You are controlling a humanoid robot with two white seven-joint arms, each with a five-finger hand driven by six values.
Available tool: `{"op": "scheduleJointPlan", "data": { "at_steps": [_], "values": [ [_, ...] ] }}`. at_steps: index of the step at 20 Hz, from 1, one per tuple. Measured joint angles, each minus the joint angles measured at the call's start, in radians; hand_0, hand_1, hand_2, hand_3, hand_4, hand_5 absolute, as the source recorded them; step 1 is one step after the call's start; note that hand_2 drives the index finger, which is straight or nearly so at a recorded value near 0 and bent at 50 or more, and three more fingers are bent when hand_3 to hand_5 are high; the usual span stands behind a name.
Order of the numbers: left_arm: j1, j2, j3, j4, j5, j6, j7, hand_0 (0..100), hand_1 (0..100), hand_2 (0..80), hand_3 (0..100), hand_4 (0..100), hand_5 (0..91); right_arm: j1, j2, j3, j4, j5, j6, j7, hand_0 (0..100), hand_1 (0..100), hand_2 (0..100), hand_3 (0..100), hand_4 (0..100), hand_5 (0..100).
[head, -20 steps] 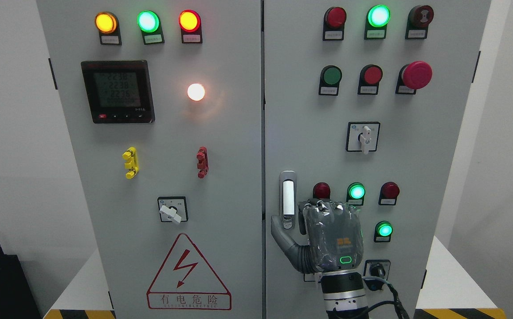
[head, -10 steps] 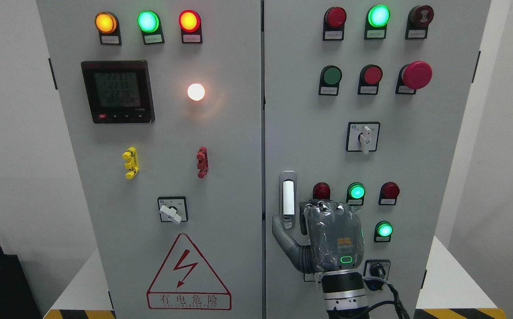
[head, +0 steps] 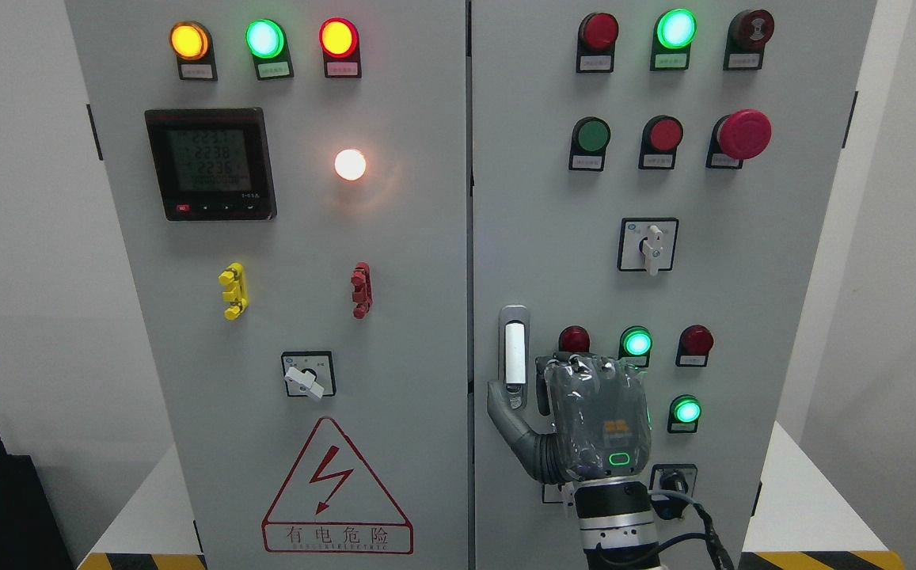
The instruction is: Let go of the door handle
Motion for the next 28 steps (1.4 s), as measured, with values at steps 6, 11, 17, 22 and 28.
{"op": "scheduleJointPlan", "data": {
  "at_steps": [6, 11, 17, 22, 28],
  "values": [
    [0.0, 0.0, 0.0, 0.0, 0.0, 0.0, 0.0, 12, 39, 0.0, 0, 0, 0.0, 0.0, 0.0, -0.001, 0.001, -0.001, 0.0, 0.003, 36, 21, 94, 100, 100, 100],
    [0.0, 0.0, 0.0, 0.0, 0.0, 0.0, 0.0, 12, 39, 0.0, 0, 0, 0.0, 0.001, 0.0, -0.003, 0.001, -0.001, 0.0, 0.0, 36, 22, 94, 100, 100, 100],
    [0.0, 0.0, 0.0, 0.0, 0.0, 0.0, 0.0, 12, 39, 0.0, 0, 0, 0.0, 0.003, 0.0, -0.004, 0.001, -0.001, 0.0, -0.004, 36, 23, 94, 100, 100, 100],
    [0.0, 0.0, 0.0, 0.0, 0.0, 0.0, 0.0, 12, 39, 0.0, 0, 0, 0.0, 0.004, 0.0, -0.005, 0.001, -0.001, 0.0, -0.005, 36, 24, 94, 100, 100, 100],
    [0.0, 0.0, 0.0, 0.0, 0.0, 0.0, 0.0, 12, 39, 0.0, 0, 0, 0.0, 0.004, 0.0, -0.007, 0.001, -0.001, 0.001, -0.005, 36, 24, 94, 100, 100, 100]
  ]
}}
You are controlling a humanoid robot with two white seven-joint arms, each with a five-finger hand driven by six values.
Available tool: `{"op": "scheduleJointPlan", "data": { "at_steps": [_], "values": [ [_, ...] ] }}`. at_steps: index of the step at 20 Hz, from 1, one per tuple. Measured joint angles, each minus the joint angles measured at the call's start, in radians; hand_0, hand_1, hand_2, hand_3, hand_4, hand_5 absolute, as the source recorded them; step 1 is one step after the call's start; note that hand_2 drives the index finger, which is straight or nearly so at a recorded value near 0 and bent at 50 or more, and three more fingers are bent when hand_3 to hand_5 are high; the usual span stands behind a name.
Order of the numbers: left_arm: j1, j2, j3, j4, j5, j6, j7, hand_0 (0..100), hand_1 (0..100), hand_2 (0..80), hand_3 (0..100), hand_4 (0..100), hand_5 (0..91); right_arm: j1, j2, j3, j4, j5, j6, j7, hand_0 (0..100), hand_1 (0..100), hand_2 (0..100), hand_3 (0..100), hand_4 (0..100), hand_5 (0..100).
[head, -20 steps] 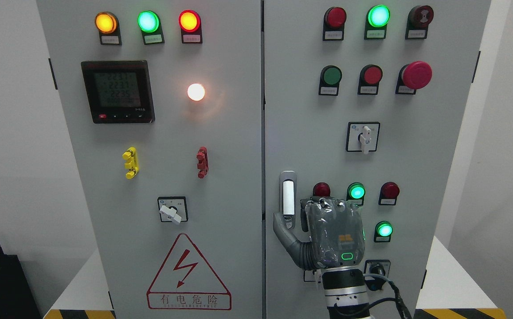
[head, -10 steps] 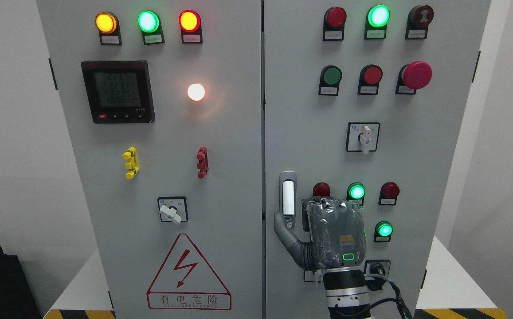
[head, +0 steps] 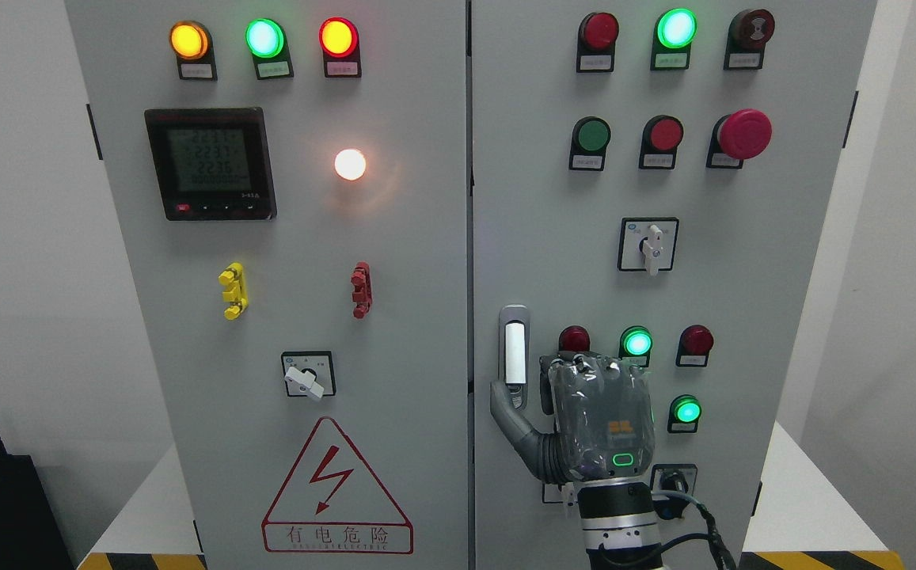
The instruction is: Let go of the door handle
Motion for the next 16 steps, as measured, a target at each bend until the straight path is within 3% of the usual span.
{"op": "scheduleJointPlan", "data": {
  "at_steps": [16],
  "values": [
    [0.0, 0.0, 0.0, 0.0, 0.0, 0.0, 0.0, 12, 39, 0.0, 0, 0, 0.0, 0.0, -0.002, -0.012, -0.001, -0.003, 0.001, -0.003, 36, 25, 94, 100, 100, 100]
  ]
}}
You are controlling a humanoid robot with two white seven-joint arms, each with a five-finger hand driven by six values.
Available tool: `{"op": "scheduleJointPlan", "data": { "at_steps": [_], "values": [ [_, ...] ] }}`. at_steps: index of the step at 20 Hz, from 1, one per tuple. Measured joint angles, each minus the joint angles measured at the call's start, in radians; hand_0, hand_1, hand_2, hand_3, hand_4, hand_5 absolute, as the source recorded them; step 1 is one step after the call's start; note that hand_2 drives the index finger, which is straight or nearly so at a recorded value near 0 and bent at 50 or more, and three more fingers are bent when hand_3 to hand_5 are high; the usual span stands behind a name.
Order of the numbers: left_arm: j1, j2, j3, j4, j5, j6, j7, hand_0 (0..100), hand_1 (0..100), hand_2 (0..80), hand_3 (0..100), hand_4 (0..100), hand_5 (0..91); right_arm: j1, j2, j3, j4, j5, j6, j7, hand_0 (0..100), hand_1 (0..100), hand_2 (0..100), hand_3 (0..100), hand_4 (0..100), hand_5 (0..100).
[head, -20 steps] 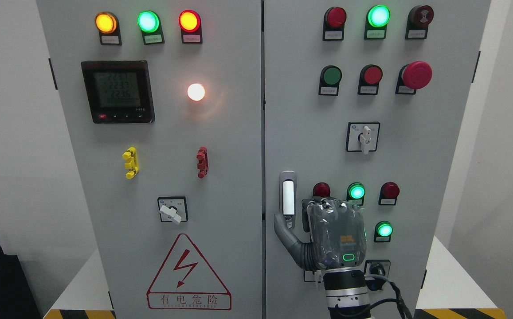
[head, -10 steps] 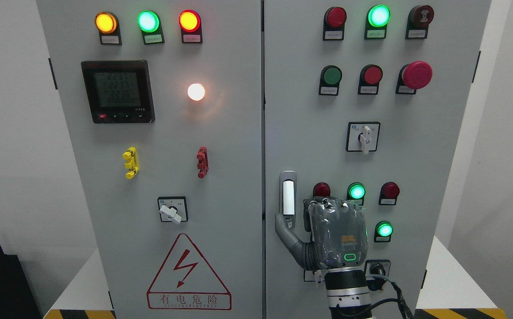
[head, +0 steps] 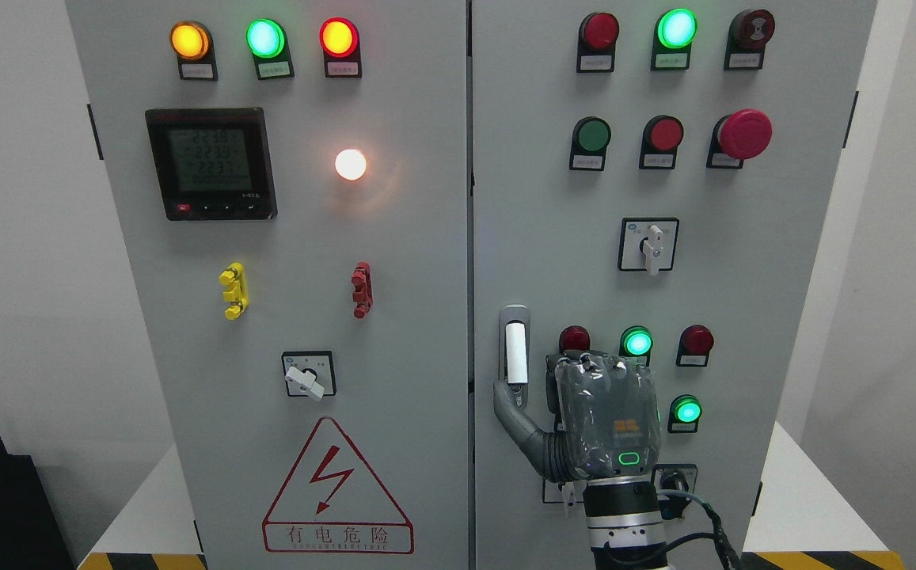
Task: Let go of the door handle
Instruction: 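Rotate the handle outward with the right hand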
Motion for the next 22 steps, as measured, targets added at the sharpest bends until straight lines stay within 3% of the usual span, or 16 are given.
{"op": "scheduleJointPlan", "data": {
  "at_steps": [22],
  "values": [
    [0.0, 0.0, 0.0, 0.0, 0.0, 0.0, 0.0, 12, 39, 0.0, 0, 0, 0.0, 0.002, -0.008, -0.024, -0.003, -0.001, 0.002, -0.003, 36, 25, 94, 100, 100, 100]
  ]
}}
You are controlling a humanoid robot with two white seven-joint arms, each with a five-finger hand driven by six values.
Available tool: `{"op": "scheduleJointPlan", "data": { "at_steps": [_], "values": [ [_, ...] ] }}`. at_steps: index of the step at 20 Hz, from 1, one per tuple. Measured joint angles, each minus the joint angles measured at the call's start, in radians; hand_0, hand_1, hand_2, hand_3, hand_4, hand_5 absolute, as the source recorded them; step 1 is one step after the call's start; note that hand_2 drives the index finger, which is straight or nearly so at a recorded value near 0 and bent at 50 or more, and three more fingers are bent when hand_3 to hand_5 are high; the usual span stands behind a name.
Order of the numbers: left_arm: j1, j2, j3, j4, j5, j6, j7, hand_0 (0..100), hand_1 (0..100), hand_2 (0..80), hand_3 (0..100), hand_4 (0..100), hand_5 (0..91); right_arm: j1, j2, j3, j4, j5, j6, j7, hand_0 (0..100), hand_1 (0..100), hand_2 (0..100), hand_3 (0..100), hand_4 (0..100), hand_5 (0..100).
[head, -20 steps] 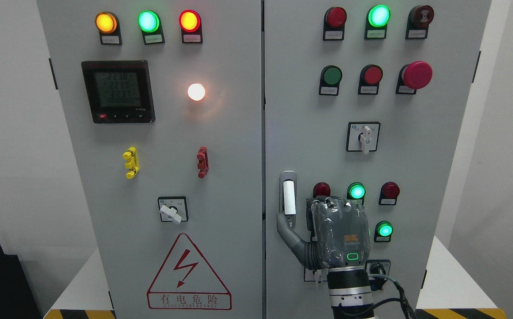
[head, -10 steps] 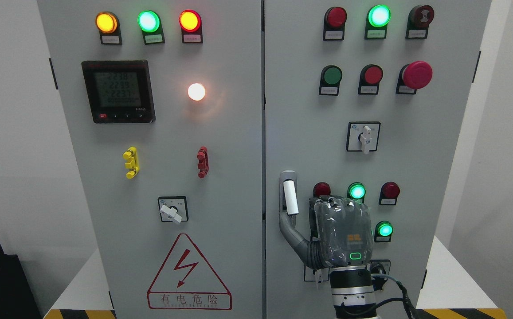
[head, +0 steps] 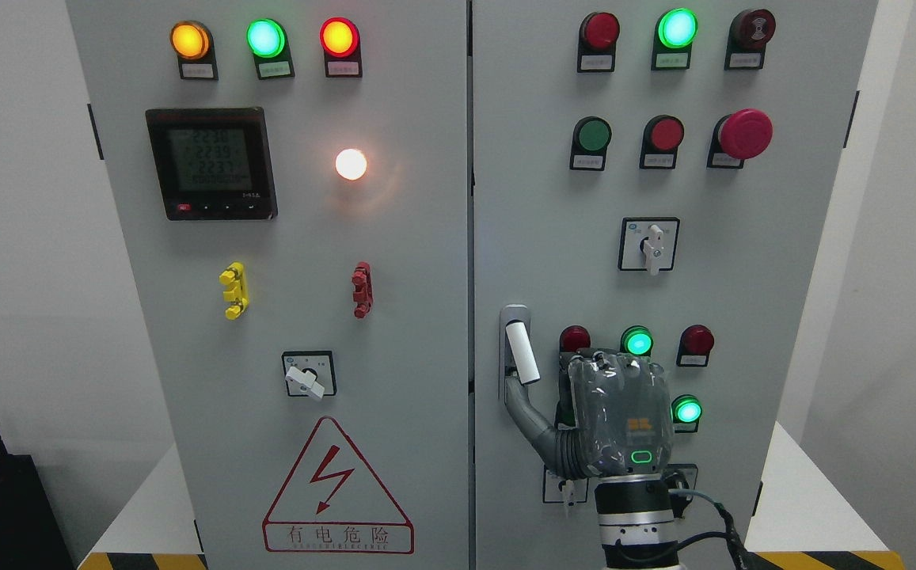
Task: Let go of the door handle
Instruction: 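Rotate the handle outward with the right hand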
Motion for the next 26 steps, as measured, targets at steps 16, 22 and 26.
{"op": "scheduleJointPlan", "data": {
  "at_steps": [16, 22, 26],
  "values": [
    [0.0, 0.0, 0.0, 0.0, 0.0, 0.0, 0.0, 12, 39, 0.0, 0, 0, 0.0, 0.001, -0.002, -0.013, -0.005, -0.009, 0.002, -0.003, 37, 25, 93, 100, 100, 100],
    [0.0, 0.0, 0.0, 0.0, 0.0, 0.0, 0.0, 12, 39, 0.0, 0, 0, 0.0, 0.001, -0.003, -0.015, -0.006, -0.013, 0.002, -0.003, 37, 26, 93, 100, 100, 100],
    [0.0, 0.0, 0.0, 0.0, 0.0, 0.0, 0.0, 12, 39, 0.0, 0, 0, 0.0, 0.0, -0.003, -0.017, -0.006, -0.014, 0.001, -0.003, 37, 26, 93, 100, 100, 100]
  ]
}}
